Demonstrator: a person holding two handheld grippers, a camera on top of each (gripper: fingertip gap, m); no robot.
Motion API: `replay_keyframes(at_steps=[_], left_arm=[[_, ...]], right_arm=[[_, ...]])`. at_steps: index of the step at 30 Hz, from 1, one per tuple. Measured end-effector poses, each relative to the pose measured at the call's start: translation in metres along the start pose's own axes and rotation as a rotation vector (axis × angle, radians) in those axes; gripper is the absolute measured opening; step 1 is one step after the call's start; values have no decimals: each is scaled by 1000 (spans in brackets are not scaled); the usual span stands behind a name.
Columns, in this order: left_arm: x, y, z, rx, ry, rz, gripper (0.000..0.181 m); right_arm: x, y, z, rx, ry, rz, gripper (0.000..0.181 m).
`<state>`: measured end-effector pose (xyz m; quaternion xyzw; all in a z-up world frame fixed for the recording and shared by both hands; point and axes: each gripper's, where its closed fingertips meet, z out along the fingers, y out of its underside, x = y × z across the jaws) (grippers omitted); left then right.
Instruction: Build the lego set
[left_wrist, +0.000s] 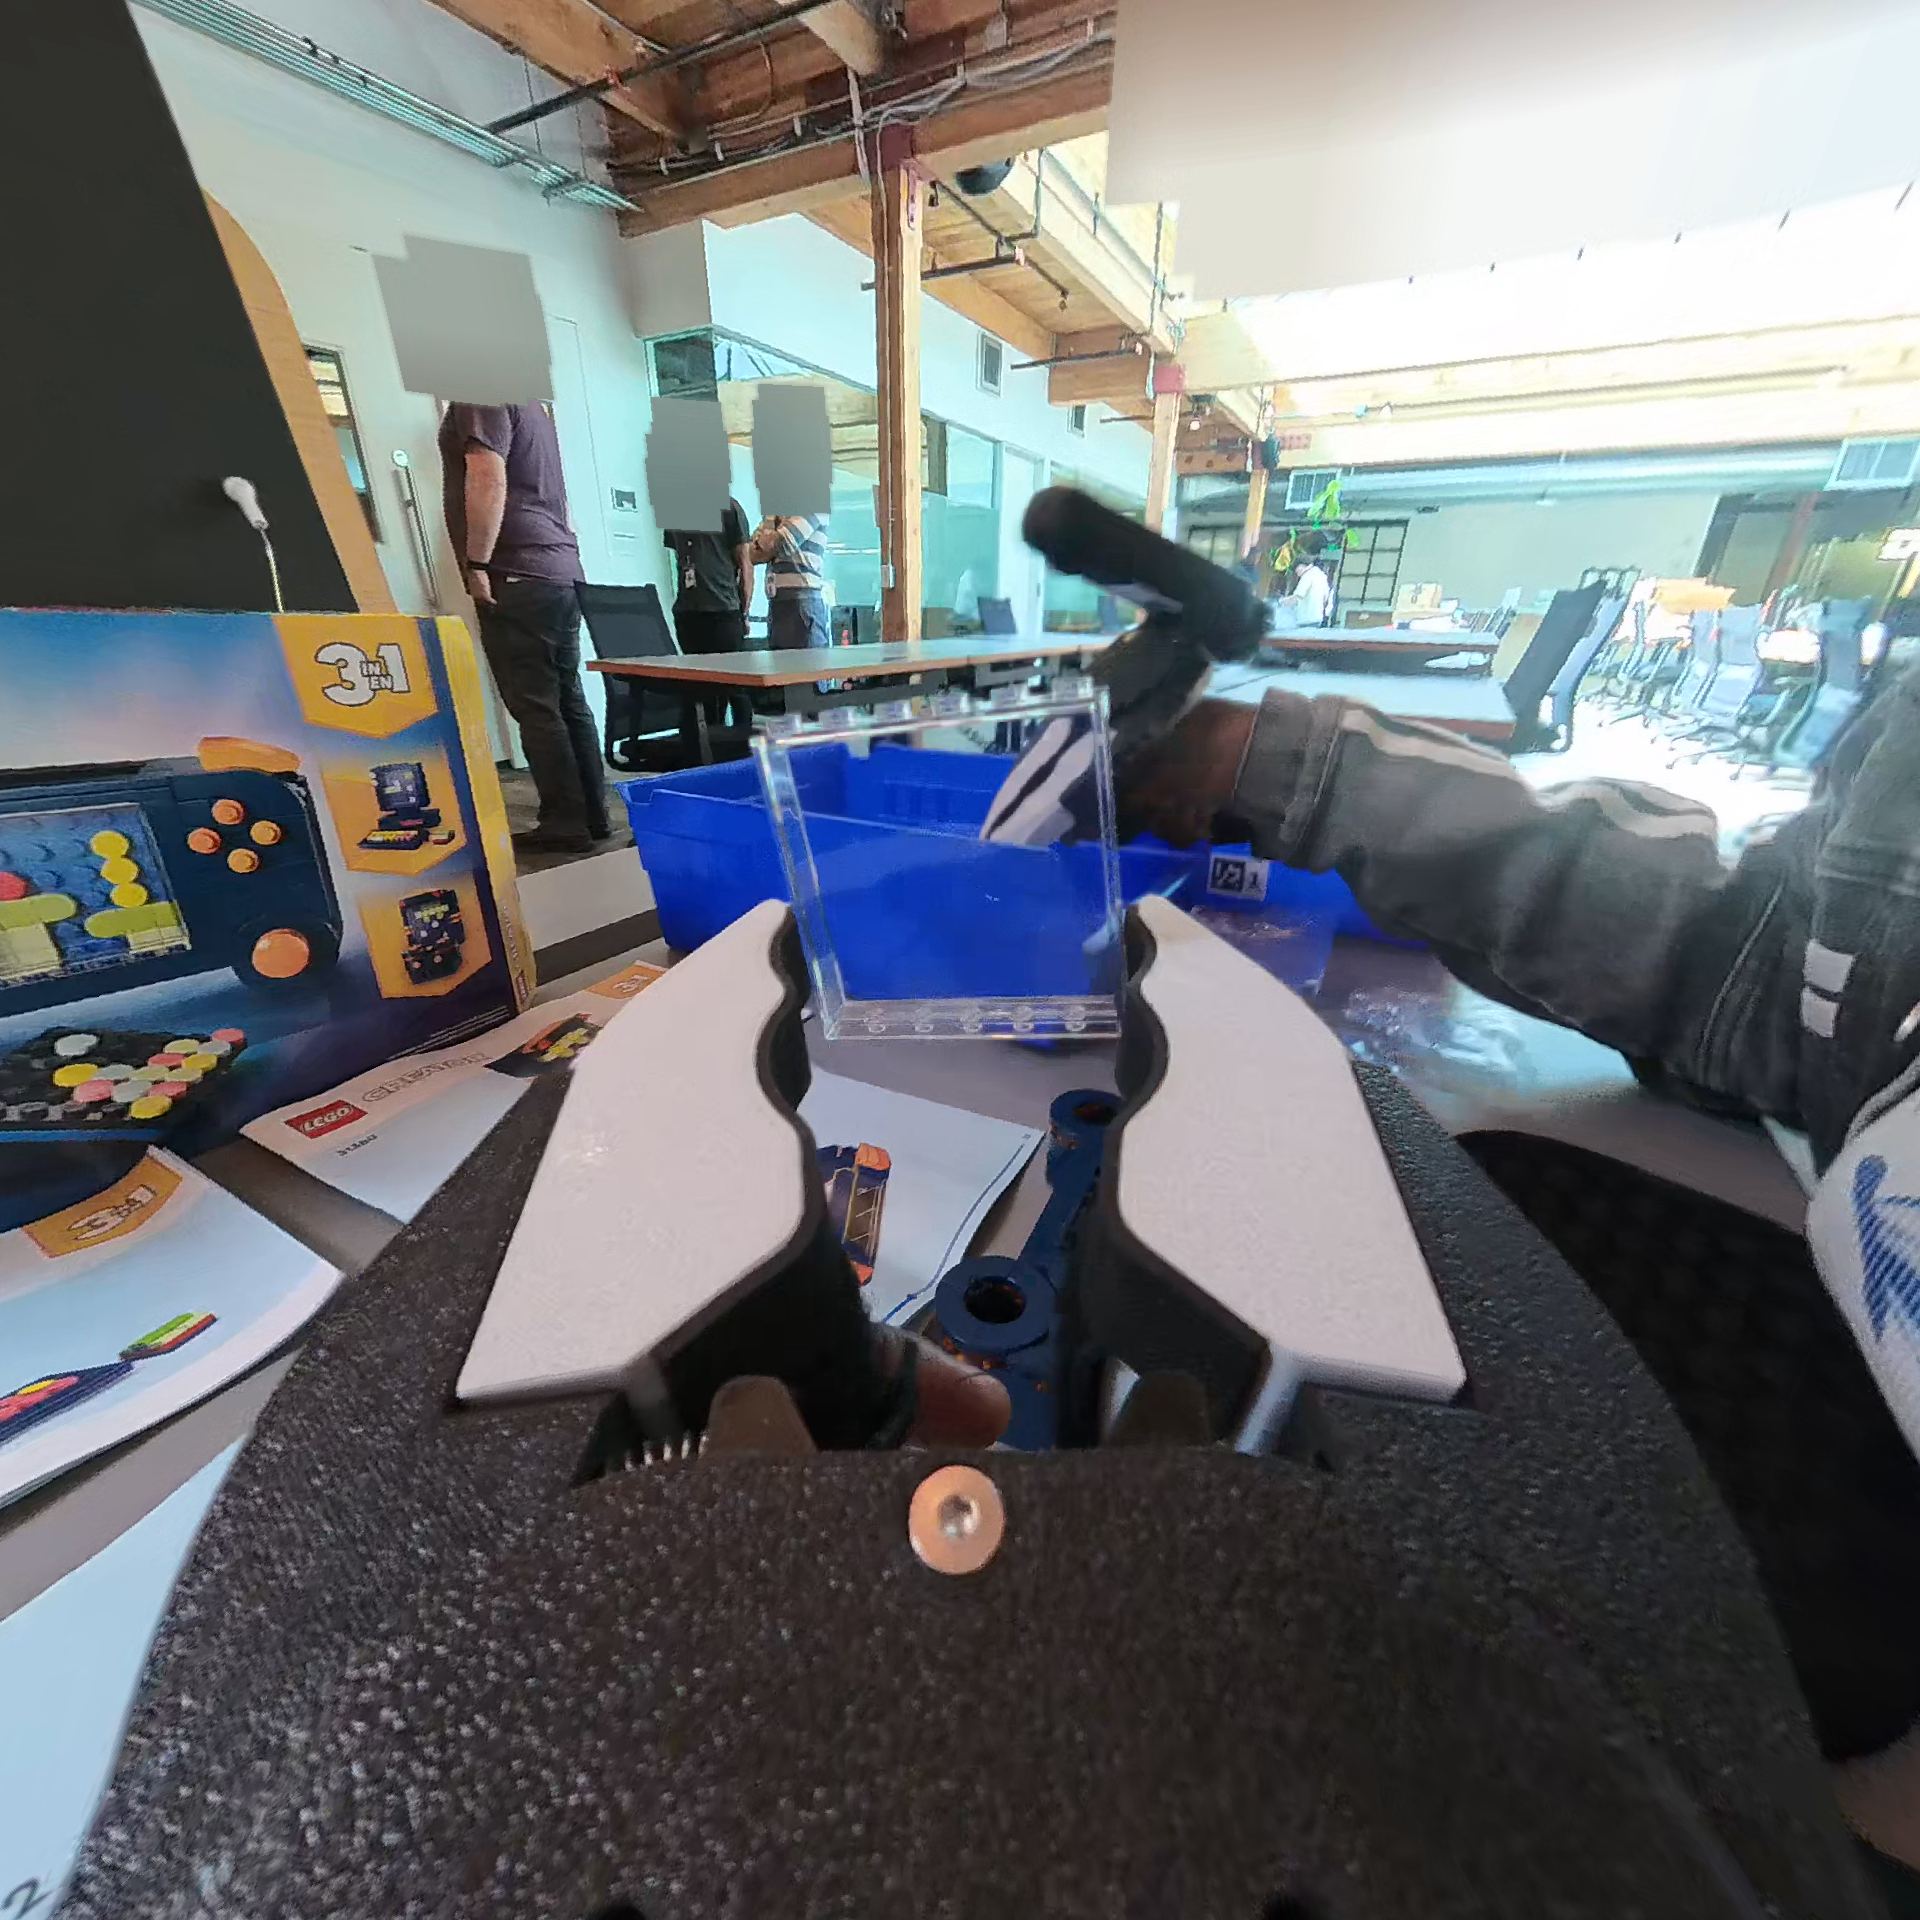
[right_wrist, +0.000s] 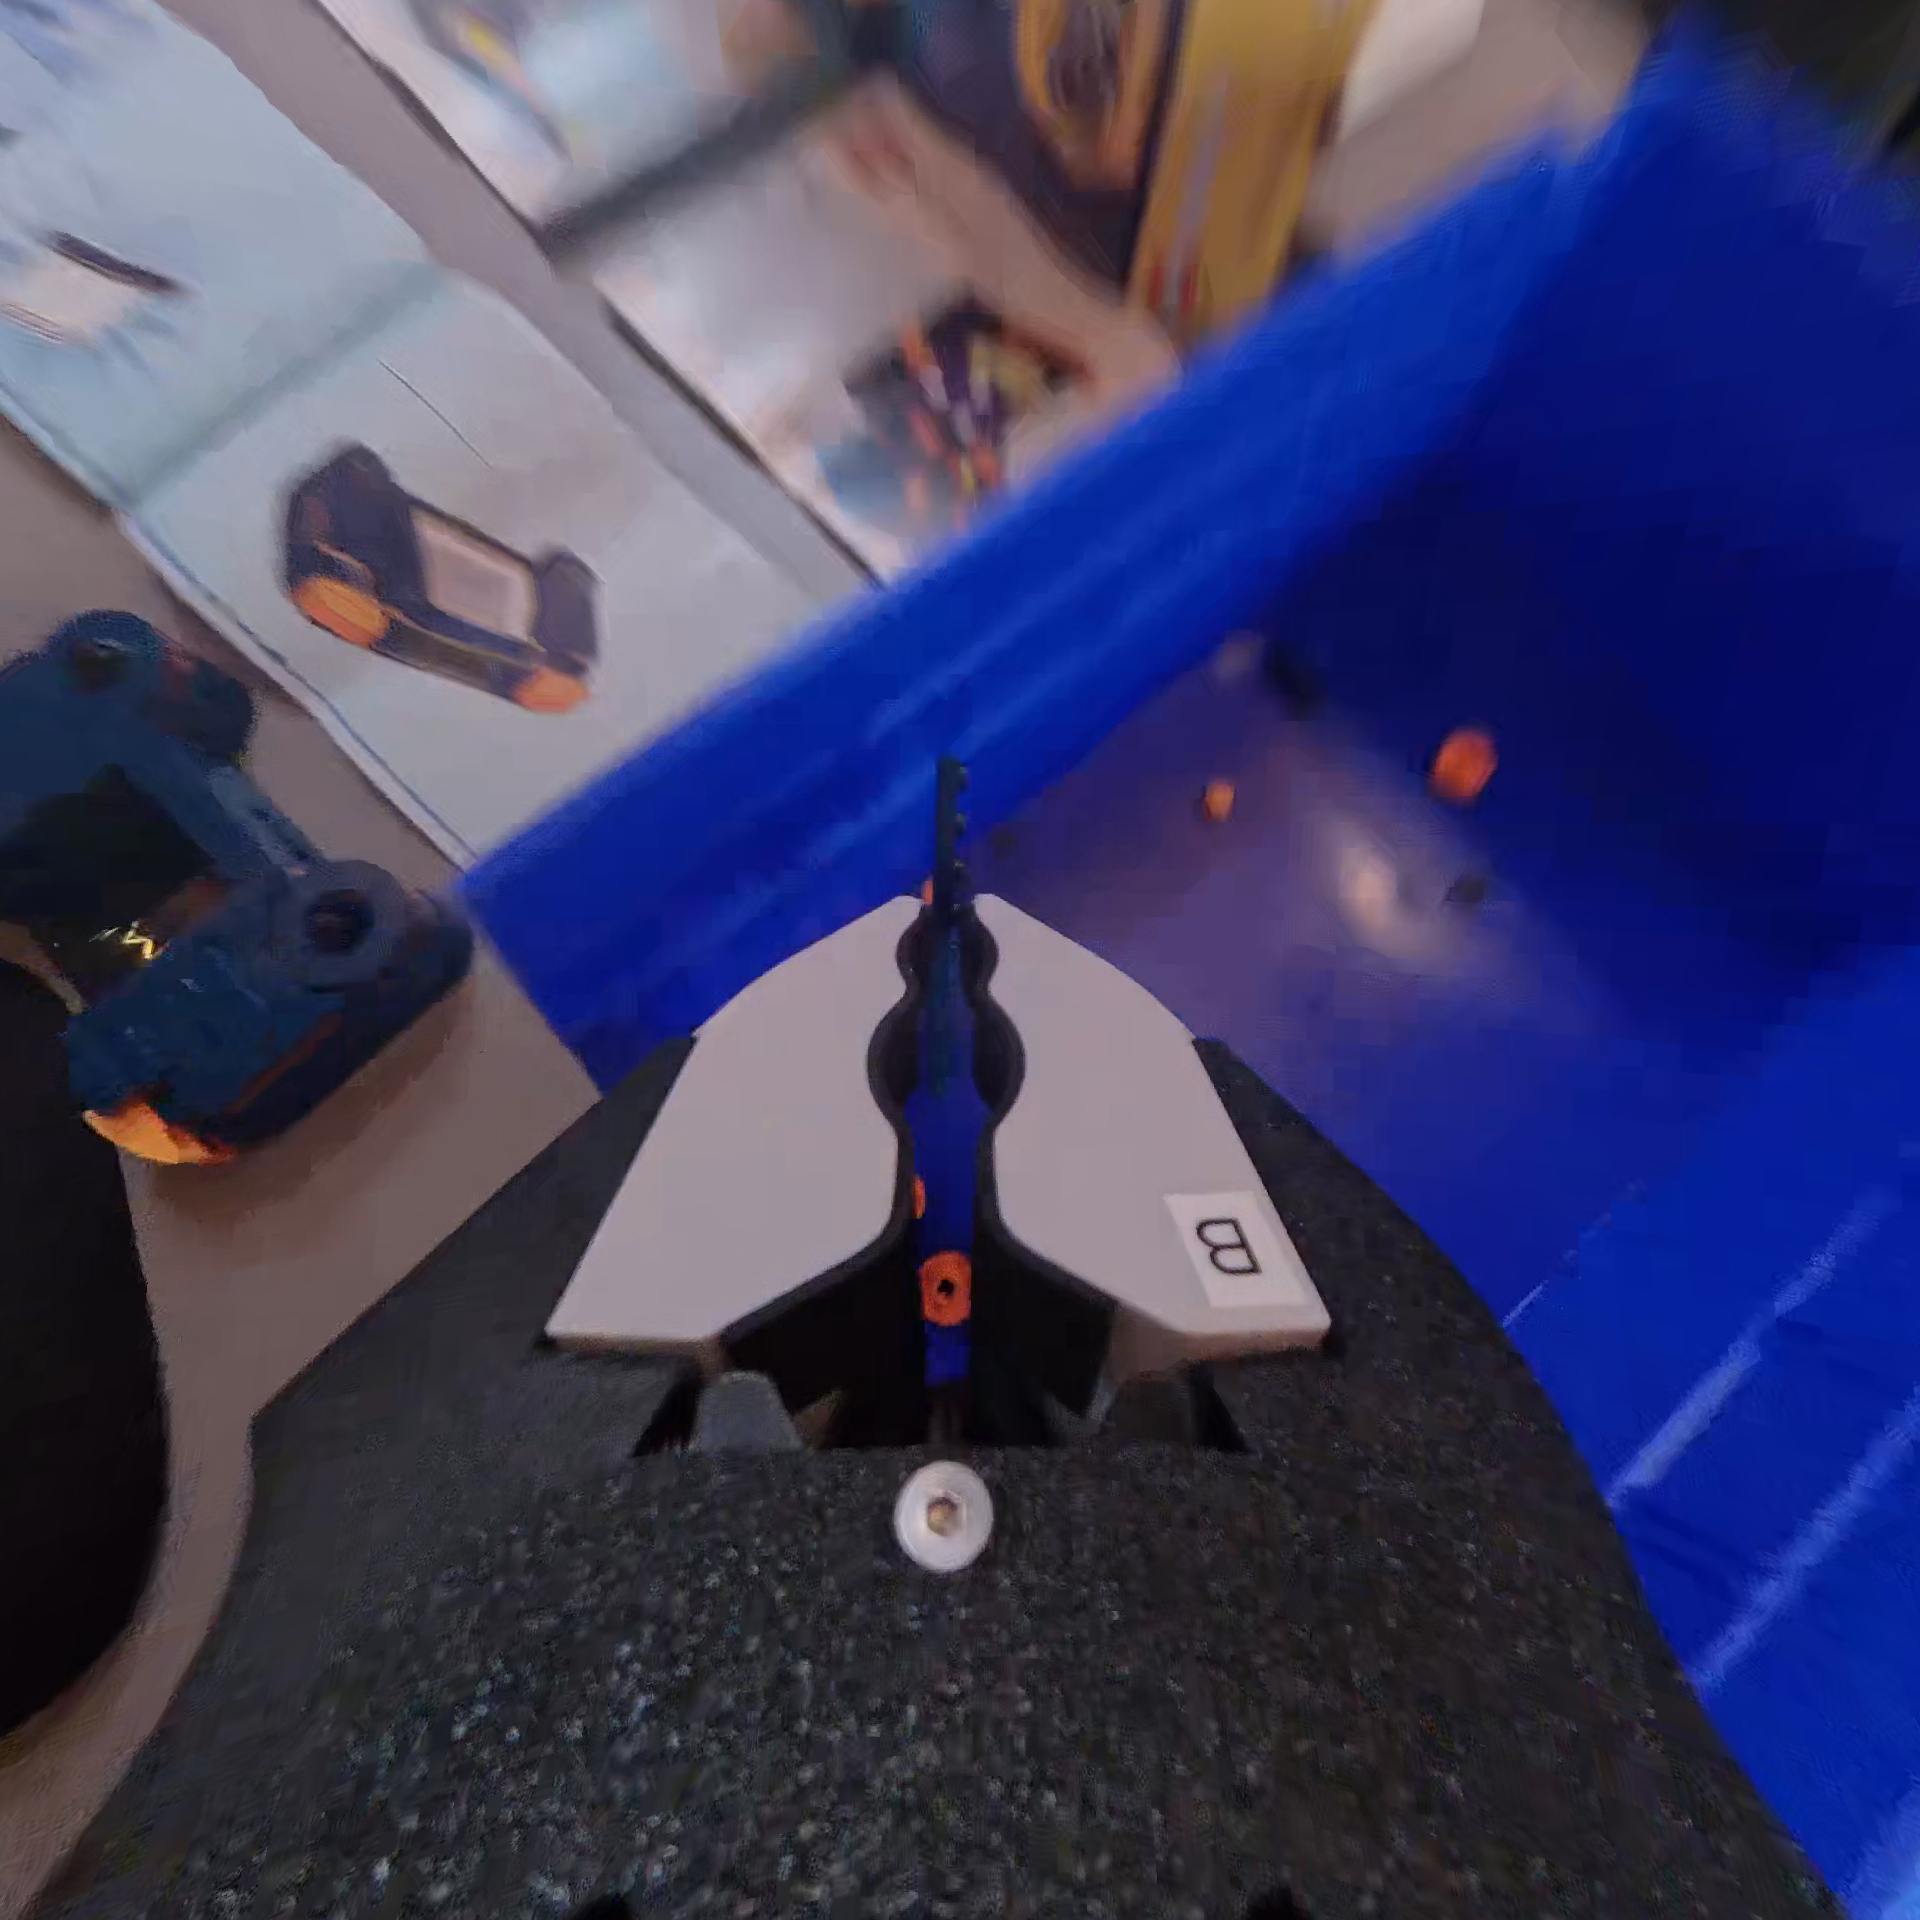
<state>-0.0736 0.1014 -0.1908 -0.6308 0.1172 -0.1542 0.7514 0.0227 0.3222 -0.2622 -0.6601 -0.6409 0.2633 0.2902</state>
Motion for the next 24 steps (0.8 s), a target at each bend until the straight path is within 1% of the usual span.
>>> replay_keyframes(at_steps=[2, 3, 5, 6, 8, 10, 12, 13, 14, 17, 21, 22, 24], left_arm=[[0, -5, -3, 27, 12, -35, 57], [0, -7, -4, 38, 21, -56, 57], [3, -9, -5, 42, 60, -107, 57], [6, -9, -5, 32, 82, -134, 57], [12, -9, -5, 6, 127, -175, 57], [22, -7, -5, -38, 180, -213, 57], [30, -2, -8, -81, 196, -216, 57], [35, 1, -9, -102, 213, -211, 58], [41, 5, -11, -125, 236, -210, 58], [61, 16, -16, -182, 322, -218, 57], [76, 26, -16, -242, 404, -214, 57], [78, 28, -16, -250, 413, -210, 57], [81, 31, -16, -263, 420, -202, 57]], right_arm=[[-20, -27, -30, 187, 62, -229, 4], [-36, -36, -44, 260, 101, -363, 4], [-81, -45, -64, 368, 158, -626, 4], [-106, -44, -69, 394, 171, -736, 4], [-153, -30, -67, 369, 149, -861, 4], [-199, -8, -56, 332, 58, -898, 4], [-230, 15, -45, 281, 9, -920, 4], [-237, 26, -40, 243, 17, -937, 4], [-237, 34, -36, 209, 58, -960, 4], [-238, 50, -25, 124, 107, -985, 4], [-249, 75, -13, 9, -8, -956, 7], [-248, 76, -13, 9, -16, -933, 7], [-251, 77, -18, 16, -81, -901, 11]])
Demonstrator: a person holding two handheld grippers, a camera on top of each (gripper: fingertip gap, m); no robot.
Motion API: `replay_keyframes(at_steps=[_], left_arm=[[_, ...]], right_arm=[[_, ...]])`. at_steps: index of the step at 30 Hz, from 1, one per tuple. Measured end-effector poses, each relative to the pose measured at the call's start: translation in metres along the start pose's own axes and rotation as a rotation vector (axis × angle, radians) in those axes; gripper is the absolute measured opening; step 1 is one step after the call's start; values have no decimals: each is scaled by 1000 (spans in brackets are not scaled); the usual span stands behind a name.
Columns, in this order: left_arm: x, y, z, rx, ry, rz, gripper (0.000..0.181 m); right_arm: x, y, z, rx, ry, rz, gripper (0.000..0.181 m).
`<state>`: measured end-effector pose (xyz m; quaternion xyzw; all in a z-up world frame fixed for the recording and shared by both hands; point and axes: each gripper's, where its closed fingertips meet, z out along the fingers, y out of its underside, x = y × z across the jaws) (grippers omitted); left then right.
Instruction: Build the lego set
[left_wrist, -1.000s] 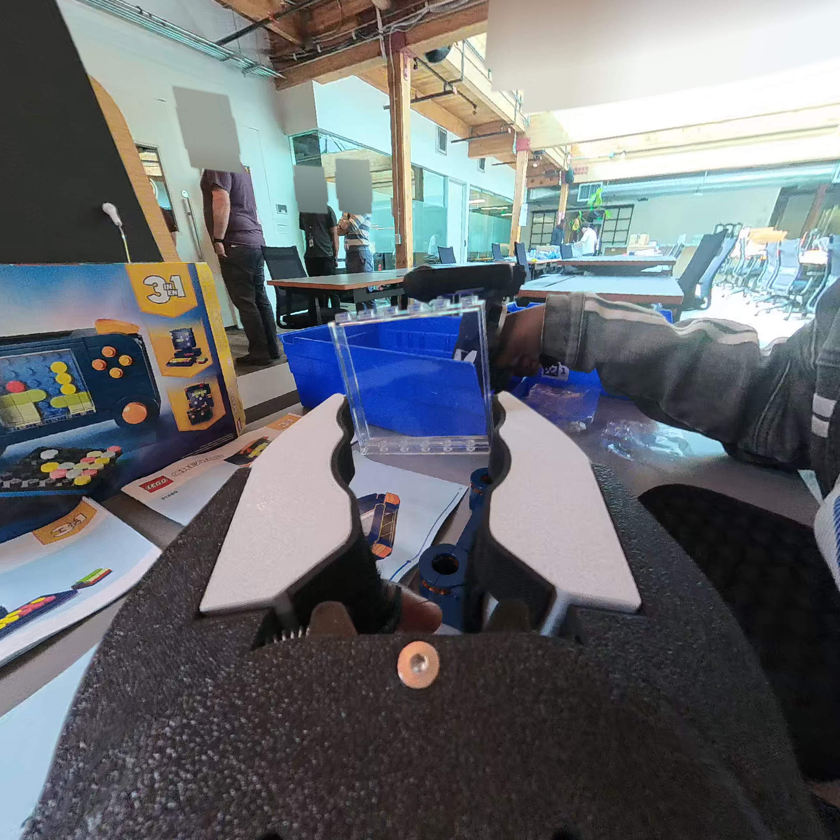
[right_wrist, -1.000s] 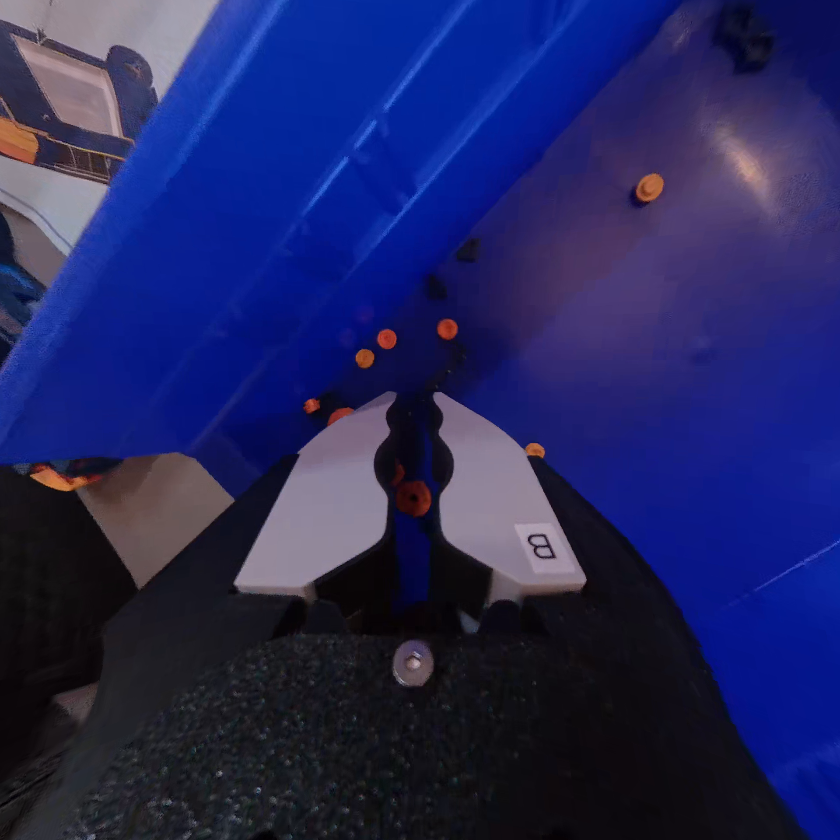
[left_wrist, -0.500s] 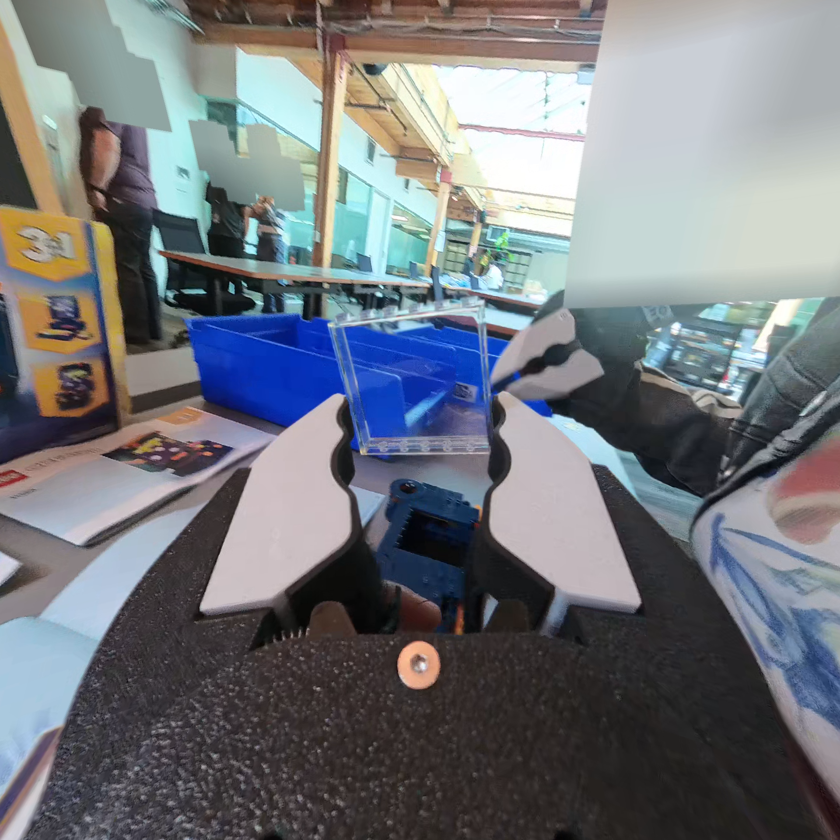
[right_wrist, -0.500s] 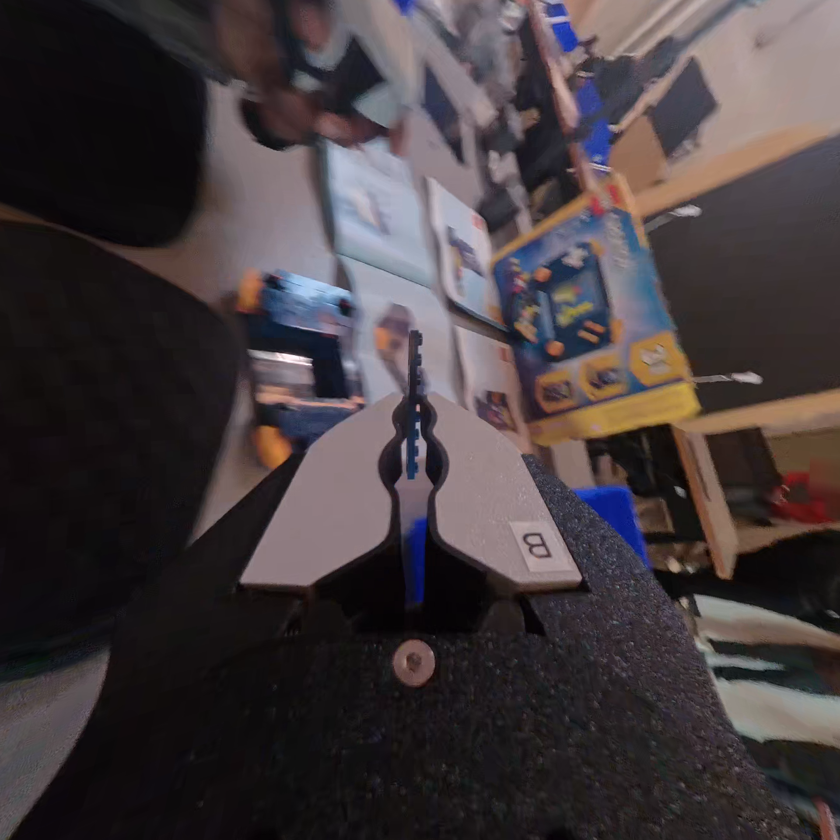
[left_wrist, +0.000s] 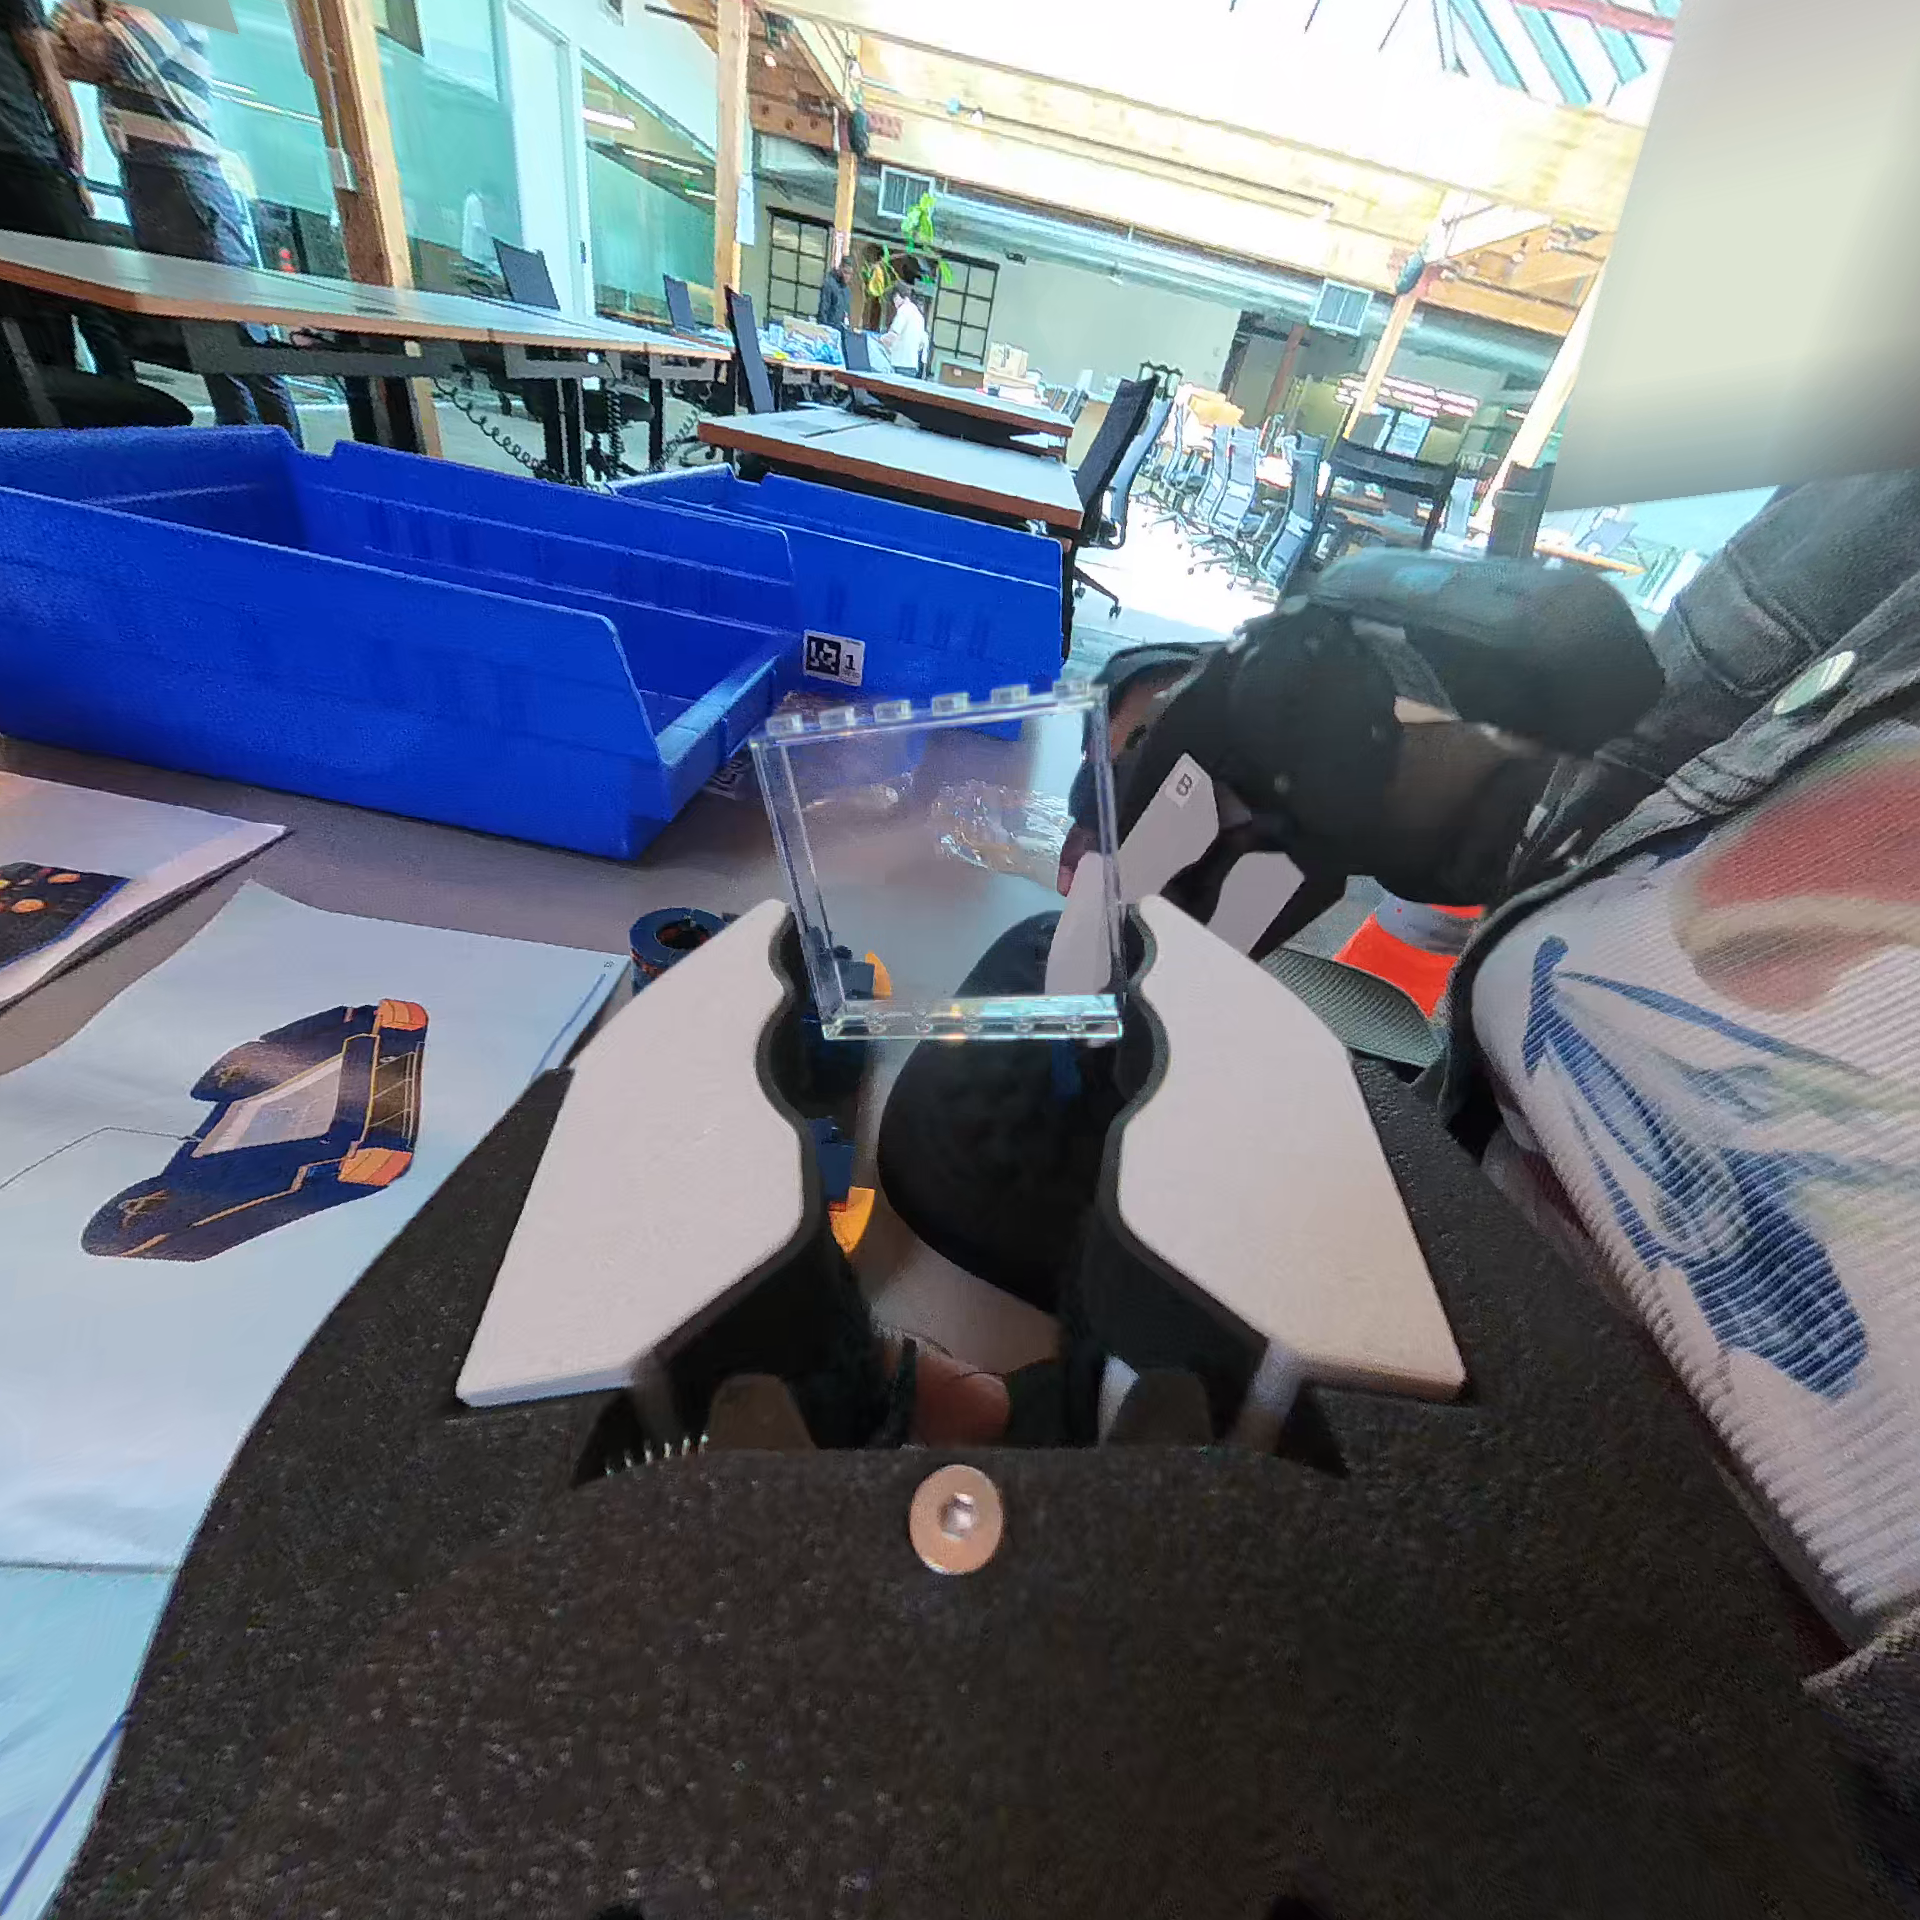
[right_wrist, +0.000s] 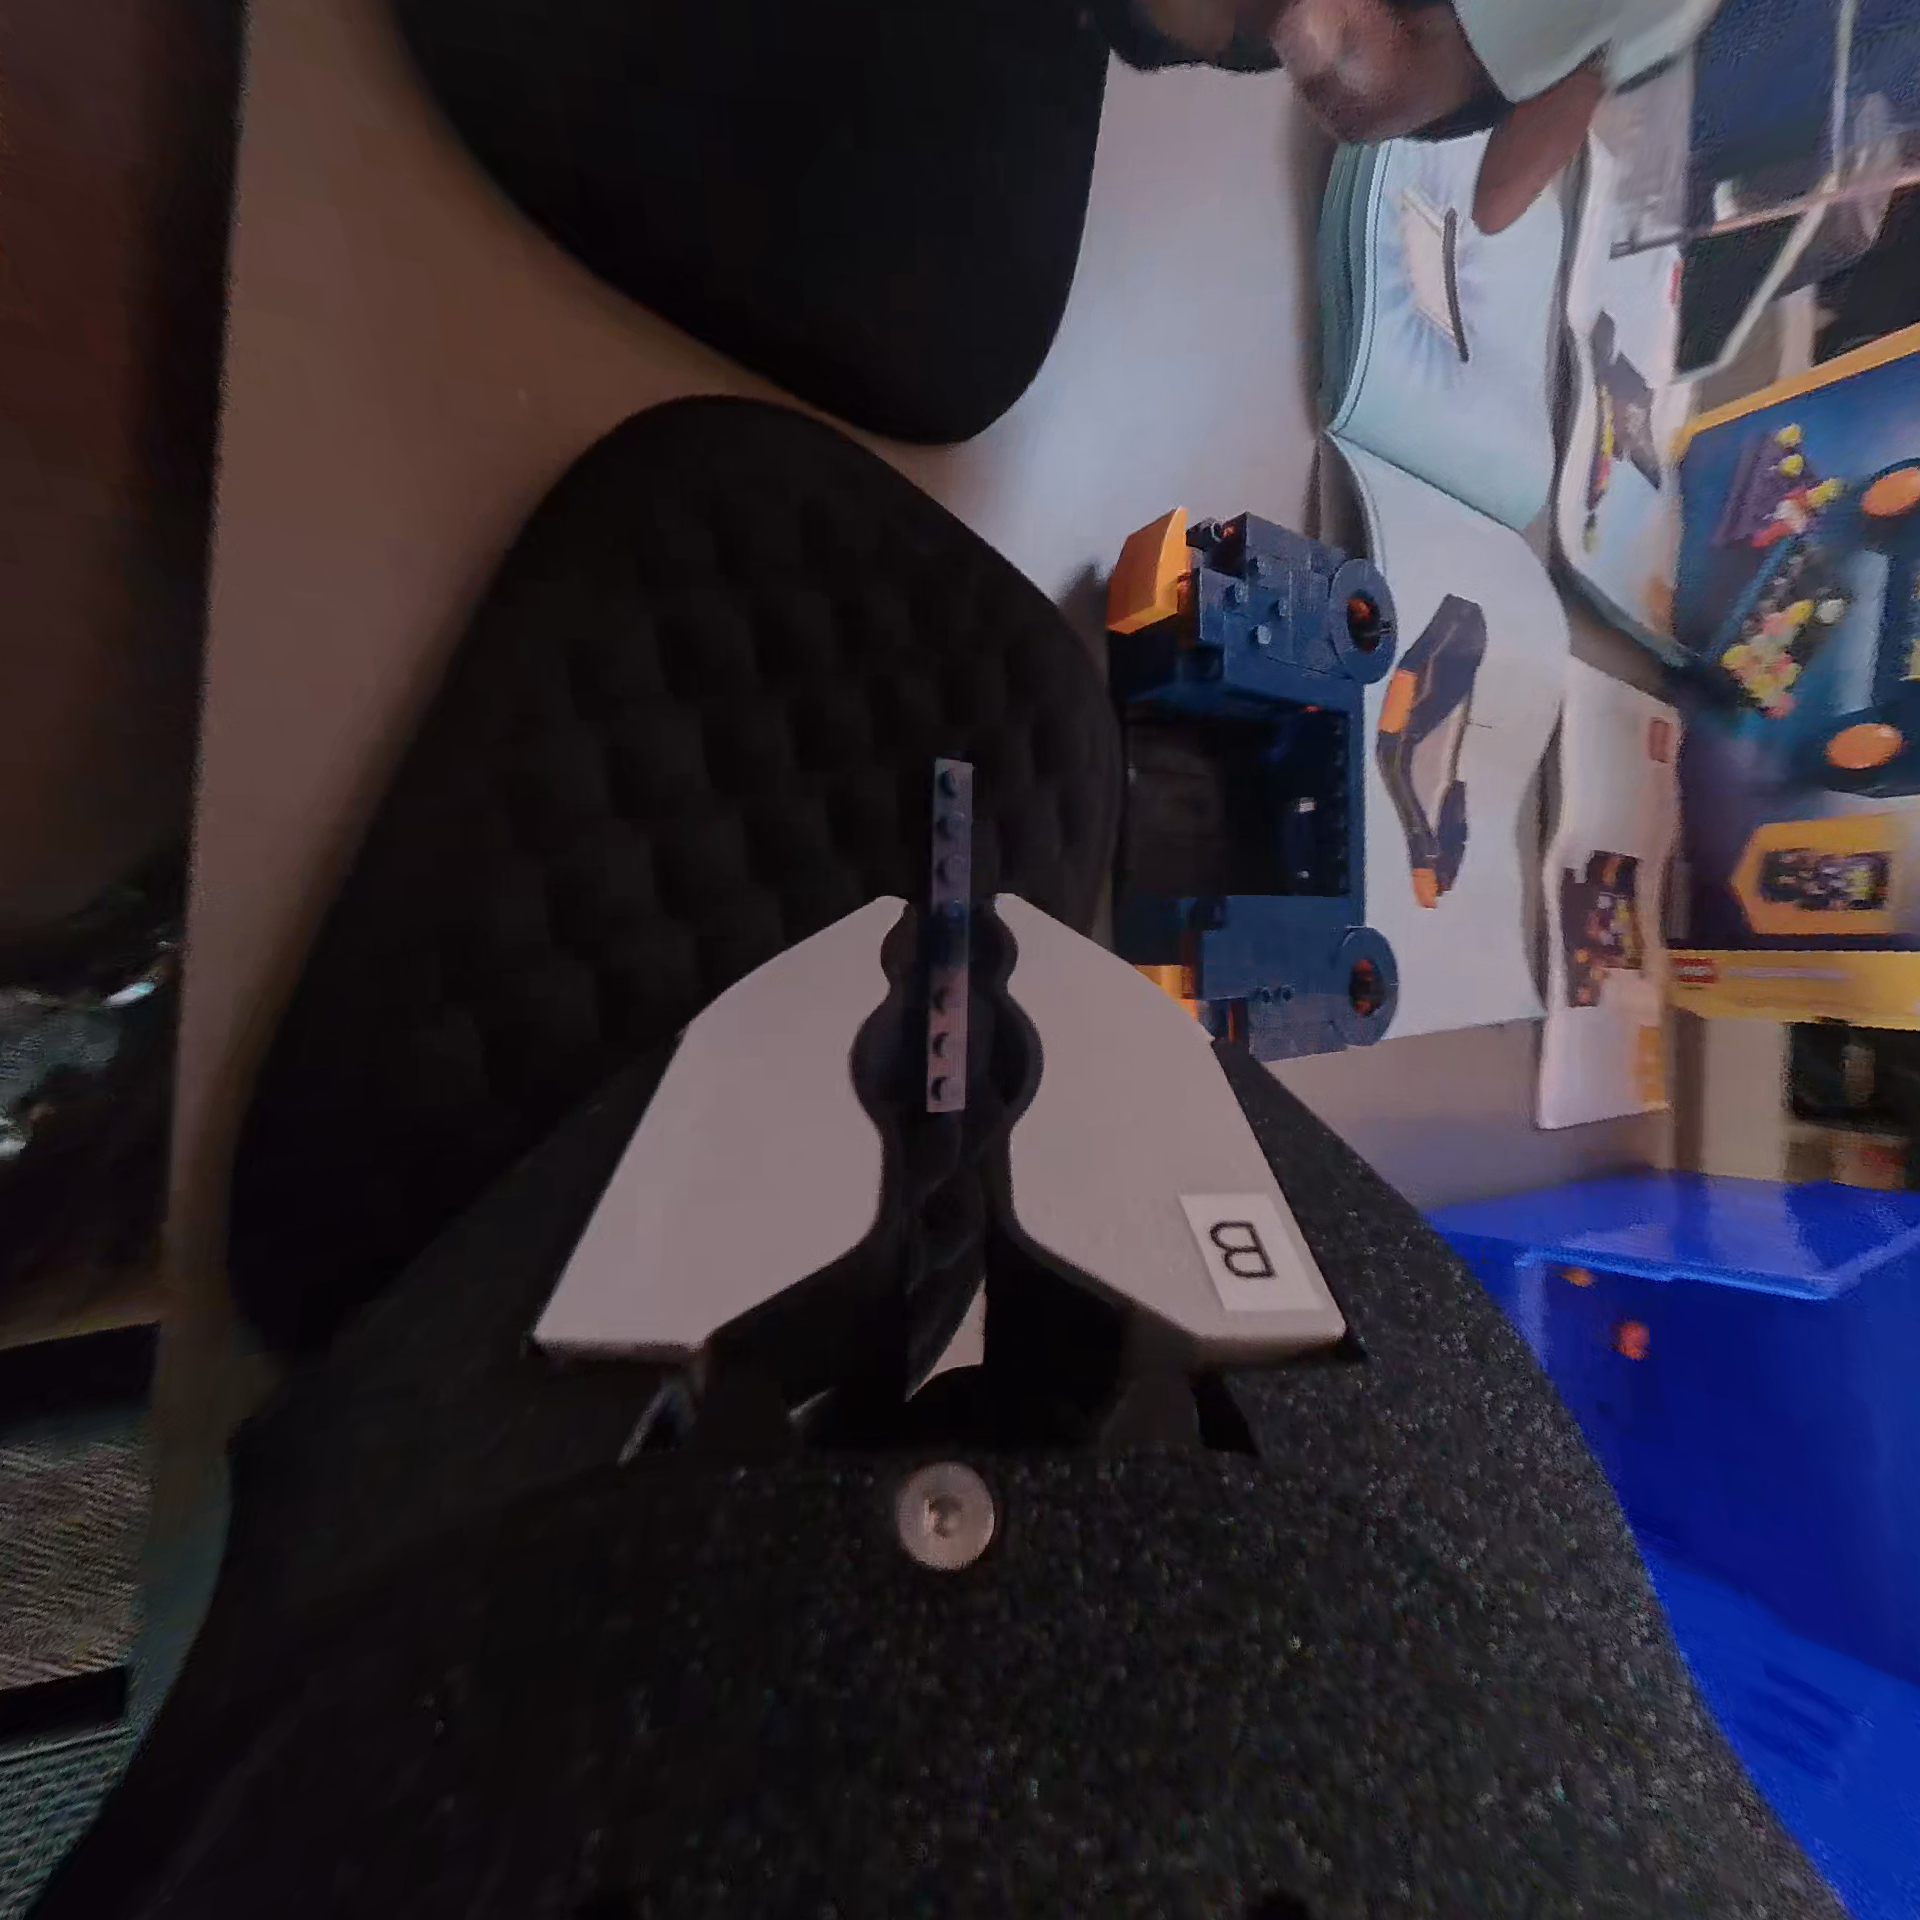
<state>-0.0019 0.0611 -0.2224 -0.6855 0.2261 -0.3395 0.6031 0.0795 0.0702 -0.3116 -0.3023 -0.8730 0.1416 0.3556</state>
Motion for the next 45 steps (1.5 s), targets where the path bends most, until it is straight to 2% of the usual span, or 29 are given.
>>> replay_keyframes(at_steps=[6, 10, 13, 14, 16, 18, 22, 25, 28, 32, 37, 45], left_arm=[[11, 5, 2, -24, 55, 27, 57], [17, 8, 3, -41, 109, 15, 57], [14, 9, 4, -44, 68, 34, 57], [11, 8, 4, -40, 30, 49, 57], [-6, 5, 3, -41, -143, 97, 57], [-32, 3, -5, -48, -402, 158, 57], [-65, 7, -25, -125, -793, 283, 57], [-81, 10, -39, -271, -993, 442, 57], [-79, 7, -39, -282, -1008, 510, 57], [-79, 13, -39, -350, -998, 580, 57], [-80, 16, -38, -425, -1025, 663, 57], [-83, 19, -40, -477, -1048, 680, 57]], right_arm=[[-9, -8, -25, 160, -272, 533, 27], [2, 8, -20, 193, -234, 457, 20], [-1, 12, -9, 187, -311, 423, 15], [-5, 14, -5, 164, -337, 412, 8], [-2, 13, -3, 163, -322, 415, 8], [17, 8, -6, 187, -259, 520, 8], [88, -38, -28, 507, -118, 945, 8], [119, -73, -30, 697, -115, 1112, 7], [127, -92, -8, 678, -161, 1115, 8], [129, -91, 13, 568, -211, 1098, 8], [131, -84, 19, 499, -195, 1087, 7], [124, -84, 28, 508, -213, 1145, 8]])
